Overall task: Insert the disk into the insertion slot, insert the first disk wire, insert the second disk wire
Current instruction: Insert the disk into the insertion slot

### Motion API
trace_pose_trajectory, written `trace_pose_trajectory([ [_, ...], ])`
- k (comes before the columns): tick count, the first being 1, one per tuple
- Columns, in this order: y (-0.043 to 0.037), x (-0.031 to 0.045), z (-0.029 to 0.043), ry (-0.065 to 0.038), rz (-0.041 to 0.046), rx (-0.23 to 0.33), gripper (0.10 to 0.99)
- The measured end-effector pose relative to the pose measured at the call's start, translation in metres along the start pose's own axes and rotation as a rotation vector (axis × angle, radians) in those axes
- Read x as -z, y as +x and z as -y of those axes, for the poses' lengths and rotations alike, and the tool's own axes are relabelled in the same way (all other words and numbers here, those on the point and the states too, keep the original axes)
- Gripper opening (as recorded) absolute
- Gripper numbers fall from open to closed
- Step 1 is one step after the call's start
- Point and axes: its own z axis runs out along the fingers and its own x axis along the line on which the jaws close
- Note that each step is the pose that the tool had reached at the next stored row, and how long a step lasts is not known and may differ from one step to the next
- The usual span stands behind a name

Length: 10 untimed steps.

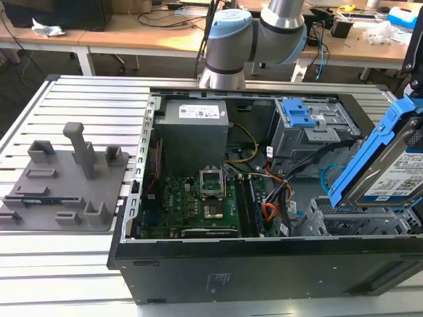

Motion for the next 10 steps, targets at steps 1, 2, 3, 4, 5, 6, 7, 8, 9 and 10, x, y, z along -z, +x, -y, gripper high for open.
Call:
trace_pose_trajectory([
  [1,0.0000,0.0000,0.0000,0.000,0.0000,0.000,0.365],
  [2,0.0000,0.0000,0.0000,0.000,0.0001,0.000,0.365],
  [3,0.0000,0.0000,0.0000,0.000,0.0001,0.000,0.365],
  [4,0.0000,0.0000,0.0000,0.000,0.0000,0.000,0.365],
  [5,0.0000,-0.0001,0.0001,0.001,0.0006,0.000,0.365],
  [6,0.0000,-0.0001,-0.0001,0.002,0.0039,0.000,0.365],
  [7,0.0002,-0.0003,-0.0004,0.005,0.0086,0.000,0.365],
  [8,0.0003,-0.0003,-0.0007,0.009,0.0164,0.001,0.365],
  [9,0.0009,-0.0003,-0.0012,0.014,0.0343,0.001,0.365],
  [10,0.0016,-0.0004,-0.0011,0.015,0.0403,0.002,0.365],
])
